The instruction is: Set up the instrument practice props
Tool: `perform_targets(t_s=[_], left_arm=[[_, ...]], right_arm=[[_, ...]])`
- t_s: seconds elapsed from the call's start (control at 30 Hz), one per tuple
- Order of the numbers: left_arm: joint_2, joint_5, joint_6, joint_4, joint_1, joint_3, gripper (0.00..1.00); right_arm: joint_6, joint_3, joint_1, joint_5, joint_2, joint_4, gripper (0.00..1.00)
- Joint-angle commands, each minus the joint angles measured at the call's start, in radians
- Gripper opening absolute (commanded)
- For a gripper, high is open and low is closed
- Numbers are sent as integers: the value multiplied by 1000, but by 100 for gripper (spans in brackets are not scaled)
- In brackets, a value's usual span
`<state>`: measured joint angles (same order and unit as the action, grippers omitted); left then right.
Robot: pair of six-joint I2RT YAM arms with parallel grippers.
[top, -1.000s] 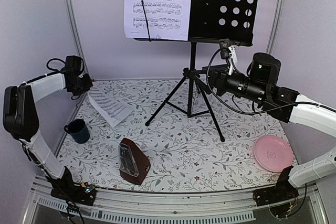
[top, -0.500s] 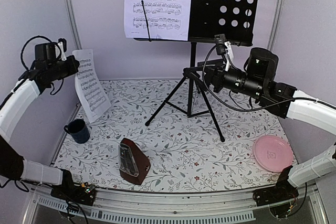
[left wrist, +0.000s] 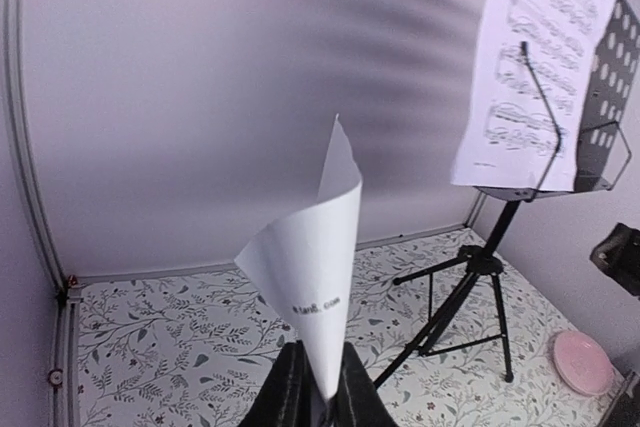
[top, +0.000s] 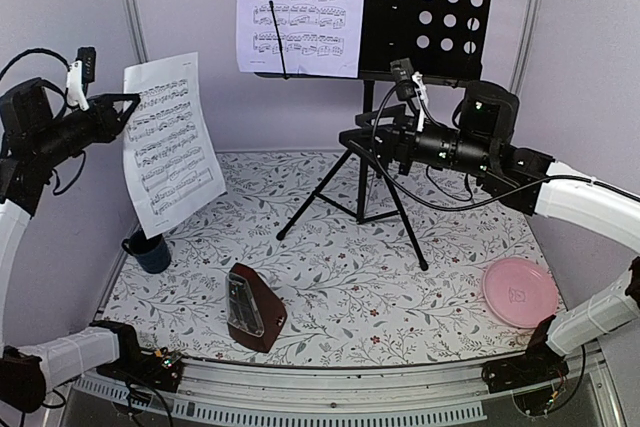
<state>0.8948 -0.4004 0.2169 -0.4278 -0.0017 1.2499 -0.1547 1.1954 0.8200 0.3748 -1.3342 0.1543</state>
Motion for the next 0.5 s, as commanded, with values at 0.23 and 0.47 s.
perform_targets(t_s=[0.23,0.47], left_arm=[[-108,-507,45,30,-24,-25,12],[-132,-758,212,222,-33,-83,12]], right_arm=[[-23,105,18,206,-86,128,84],[-29,222,92,229,-198,136,88]])
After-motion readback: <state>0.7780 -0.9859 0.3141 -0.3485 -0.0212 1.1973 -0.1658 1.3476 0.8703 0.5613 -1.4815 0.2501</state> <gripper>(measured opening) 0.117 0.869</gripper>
